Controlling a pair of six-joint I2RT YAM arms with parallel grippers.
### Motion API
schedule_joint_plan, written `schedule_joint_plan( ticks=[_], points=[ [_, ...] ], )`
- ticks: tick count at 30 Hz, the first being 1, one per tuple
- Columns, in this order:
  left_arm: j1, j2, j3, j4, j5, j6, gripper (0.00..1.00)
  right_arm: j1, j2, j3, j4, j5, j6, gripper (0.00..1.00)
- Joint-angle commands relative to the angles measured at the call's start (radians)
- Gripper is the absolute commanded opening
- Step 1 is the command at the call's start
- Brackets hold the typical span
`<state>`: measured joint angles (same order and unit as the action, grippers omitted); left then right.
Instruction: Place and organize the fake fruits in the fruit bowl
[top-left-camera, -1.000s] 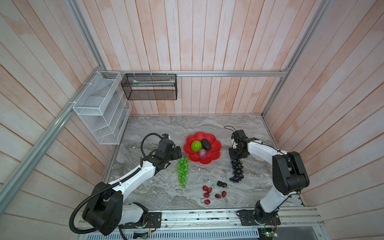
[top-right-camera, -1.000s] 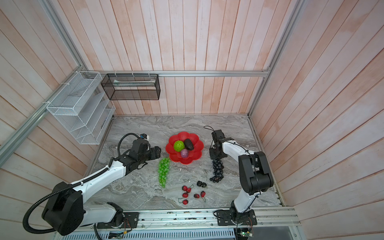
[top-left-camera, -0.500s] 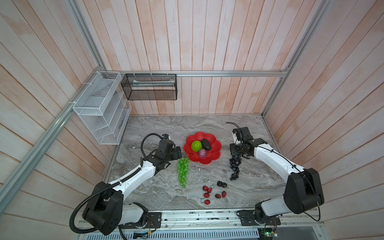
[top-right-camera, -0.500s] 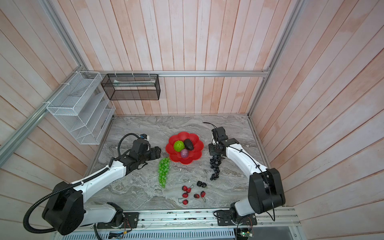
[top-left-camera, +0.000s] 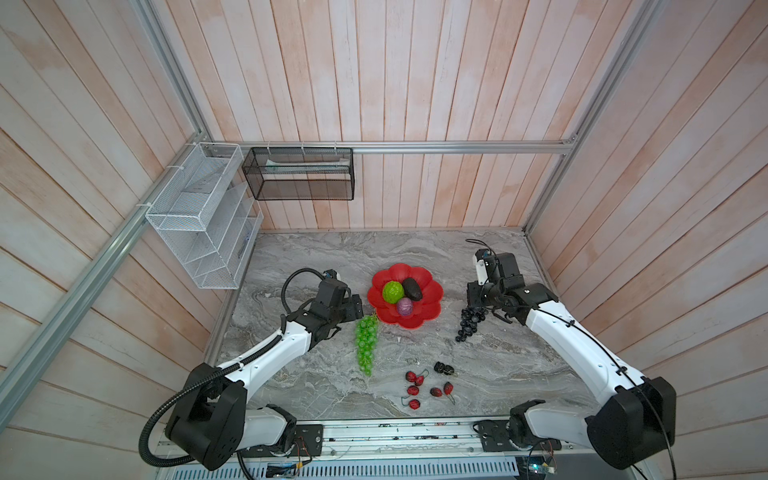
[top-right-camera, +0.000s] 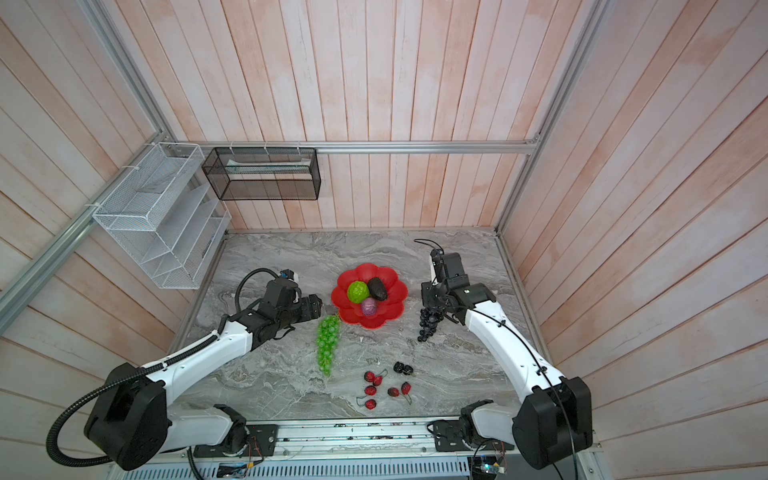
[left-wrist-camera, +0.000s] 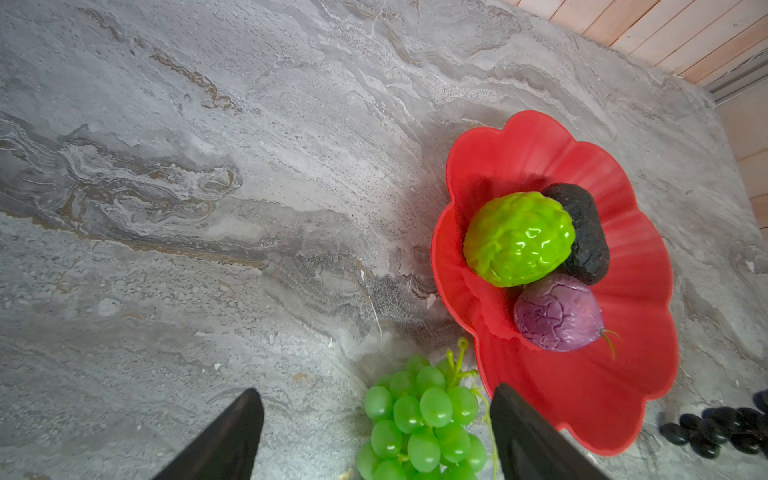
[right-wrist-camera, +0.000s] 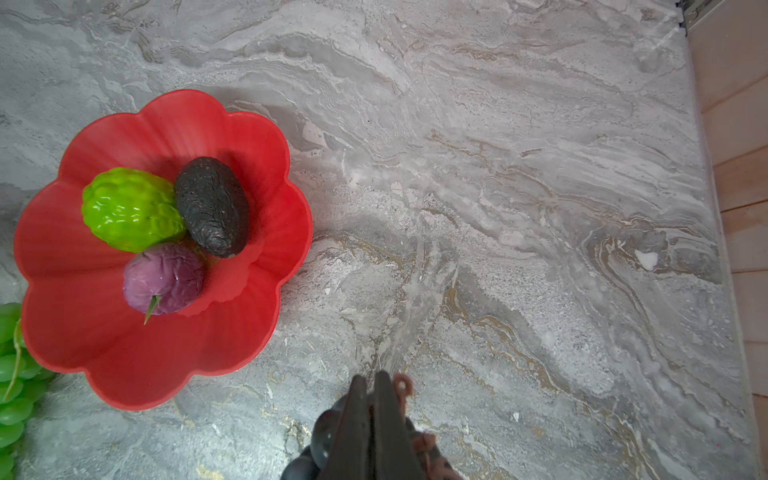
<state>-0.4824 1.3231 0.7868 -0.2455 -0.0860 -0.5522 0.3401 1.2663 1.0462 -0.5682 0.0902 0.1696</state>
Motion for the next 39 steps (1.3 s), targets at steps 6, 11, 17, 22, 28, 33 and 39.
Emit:
schedule_joint_plan(
  ticks=[6,11,17,22,28,33,39],
  points=[
    [0.005,-0.007,0.037,-0.021,0.006,-0.028,0.88,0.019,-0.023,0.091,0.001,-0.033,0.022,0.00],
    [0.005,-0.007,0.042,-0.024,0.011,-0.035,0.88,0.021,0.012,0.084,-0.026,-0.004,0.001,0.00],
    [0.005,-0.007,0.044,-0.029,0.013,-0.035,0.88,0.025,0.039,-0.061,0.014,-0.025,0.019,0.00],
    [0.005,-0.002,0.060,-0.041,0.008,-0.027,0.88,0.027,0.022,-0.179,0.066,-0.054,0.084,0.00],
    [0.005,0.014,0.072,-0.038,0.011,-0.025,0.88,0.020,0.087,-0.267,0.136,-0.090,0.081,0.02],
    [0.005,0.022,0.075,-0.041,0.011,-0.027,0.88,0.018,0.199,-0.226,0.130,-0.109,0.051,0.09],
    [0.005,0.028,0.071,-0.031,0.007,-0.023,0.88,0.017,0.253,-0.187,0.117,-0.124,0.030,0.32]
  ],
)
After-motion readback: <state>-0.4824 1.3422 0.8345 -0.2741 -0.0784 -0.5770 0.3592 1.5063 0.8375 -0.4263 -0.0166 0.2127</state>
